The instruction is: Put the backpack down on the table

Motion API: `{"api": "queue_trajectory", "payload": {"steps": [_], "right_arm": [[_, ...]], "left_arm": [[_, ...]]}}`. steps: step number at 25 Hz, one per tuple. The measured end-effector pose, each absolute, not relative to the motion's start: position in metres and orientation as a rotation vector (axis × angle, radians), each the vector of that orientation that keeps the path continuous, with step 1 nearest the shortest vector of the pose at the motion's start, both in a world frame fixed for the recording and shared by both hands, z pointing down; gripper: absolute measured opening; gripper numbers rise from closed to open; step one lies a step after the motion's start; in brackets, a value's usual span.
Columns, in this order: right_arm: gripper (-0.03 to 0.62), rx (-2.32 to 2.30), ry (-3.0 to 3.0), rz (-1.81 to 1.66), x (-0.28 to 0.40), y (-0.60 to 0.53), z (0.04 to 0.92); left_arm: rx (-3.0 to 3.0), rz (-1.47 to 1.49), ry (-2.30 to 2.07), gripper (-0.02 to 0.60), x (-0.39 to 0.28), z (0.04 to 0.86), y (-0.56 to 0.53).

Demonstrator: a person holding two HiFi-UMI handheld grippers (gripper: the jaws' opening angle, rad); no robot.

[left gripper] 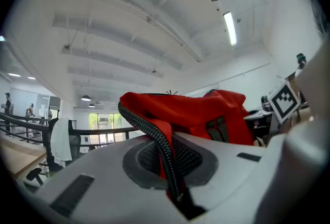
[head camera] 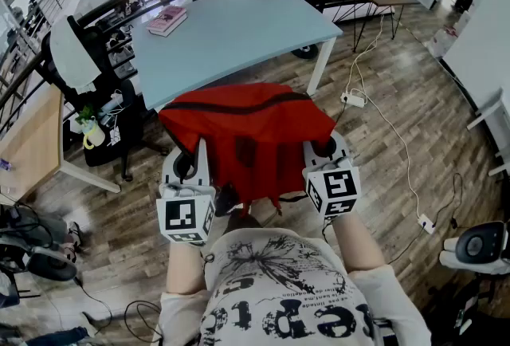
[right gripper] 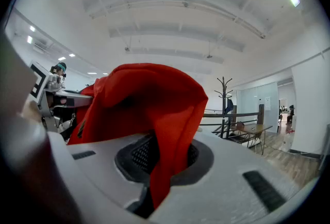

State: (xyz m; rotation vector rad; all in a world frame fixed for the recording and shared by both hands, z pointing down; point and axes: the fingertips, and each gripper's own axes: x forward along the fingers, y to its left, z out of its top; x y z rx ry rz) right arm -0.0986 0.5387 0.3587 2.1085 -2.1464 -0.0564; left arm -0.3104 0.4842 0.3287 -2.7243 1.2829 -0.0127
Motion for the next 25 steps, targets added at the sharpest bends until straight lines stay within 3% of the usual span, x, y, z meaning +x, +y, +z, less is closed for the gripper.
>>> {"api": "queue_trajectory", "payload": {"steps": [15, 25], "right_arm": [[0.028, 2.115, -2.167, -0.04, -0.072, 0.526, 0.362], [0.026, 2.11, -2.127, 0.069, -0.045, 0.436, 0.393]], "left_arm": [[-2.753, 0.0, 1.272, 0.014, -0.281, 0.334, 0.462], [-2.797, -0.092, 1.214, 0.014, -0.253, 0.368, 0.375]]}}
